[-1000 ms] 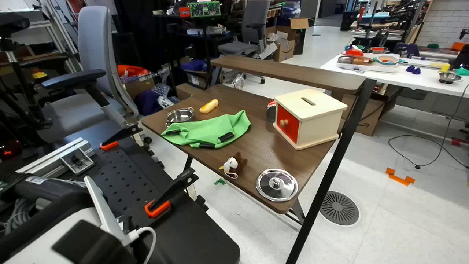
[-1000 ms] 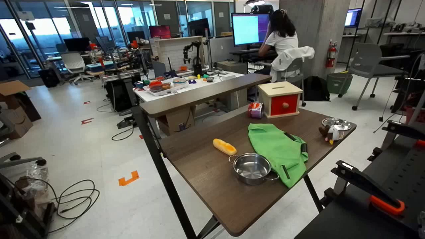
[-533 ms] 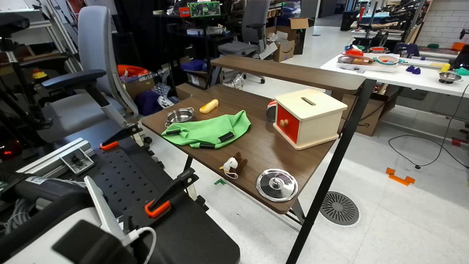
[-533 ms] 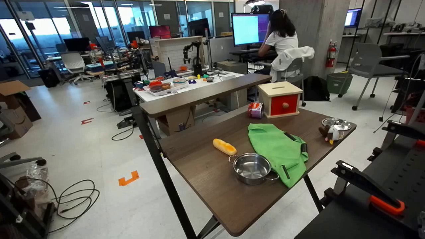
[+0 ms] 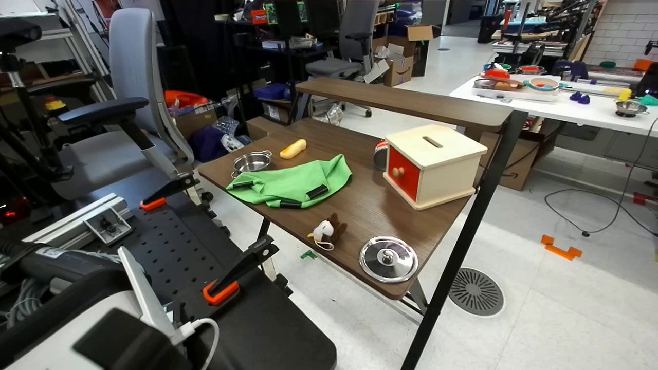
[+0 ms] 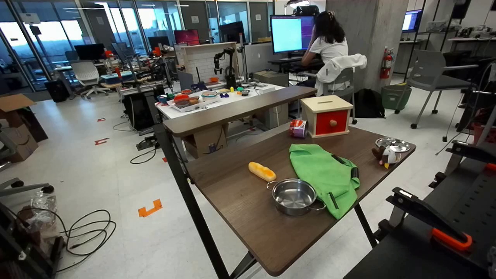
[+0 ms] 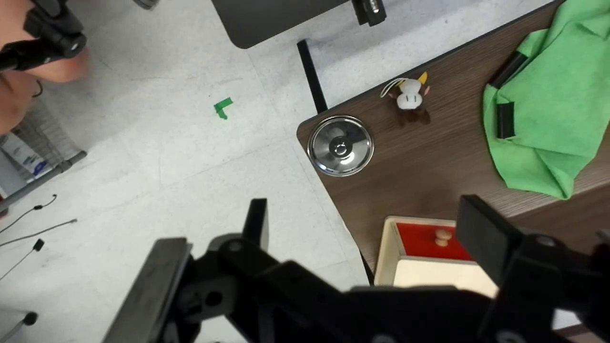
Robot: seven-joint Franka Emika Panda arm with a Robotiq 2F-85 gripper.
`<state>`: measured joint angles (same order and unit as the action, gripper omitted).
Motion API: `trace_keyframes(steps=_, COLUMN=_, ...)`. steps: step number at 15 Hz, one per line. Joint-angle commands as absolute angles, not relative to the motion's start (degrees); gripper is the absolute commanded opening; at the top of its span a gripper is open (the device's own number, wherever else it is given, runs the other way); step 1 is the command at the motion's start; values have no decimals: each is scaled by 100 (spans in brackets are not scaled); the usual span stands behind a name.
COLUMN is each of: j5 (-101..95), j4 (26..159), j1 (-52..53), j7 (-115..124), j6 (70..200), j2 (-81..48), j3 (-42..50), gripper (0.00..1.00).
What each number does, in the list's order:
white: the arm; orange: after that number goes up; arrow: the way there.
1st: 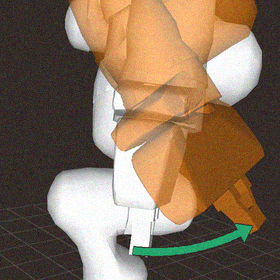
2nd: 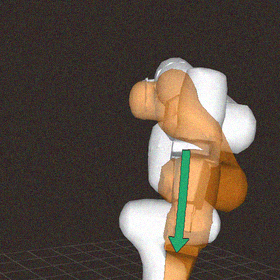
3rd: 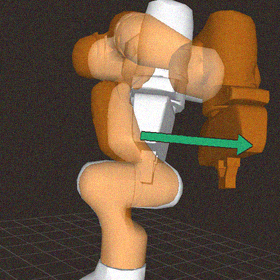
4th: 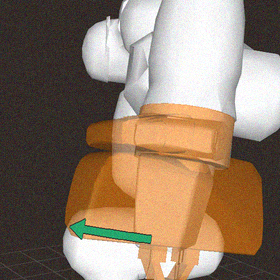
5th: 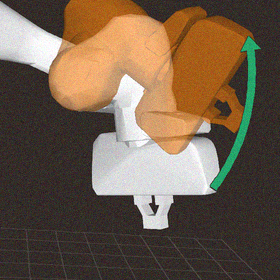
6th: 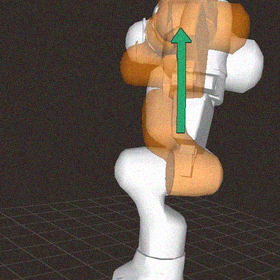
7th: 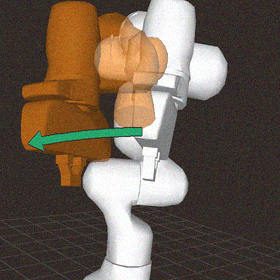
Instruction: Pick the lid and put it on the pot
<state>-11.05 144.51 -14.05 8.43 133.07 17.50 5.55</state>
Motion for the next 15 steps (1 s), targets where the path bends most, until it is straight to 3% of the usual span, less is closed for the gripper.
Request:
trace_keyframes(steps=1, j5=-685, j4=14292, j1=-1190, j7=1011, j6=13803, j2=864, j3=618, gripper=100)
trace_keyframes(steps=15, j5=-326, j4=14020, j1=-973, j7=1147, j6=16122, j2=-1673, j3=969, gripper=100)
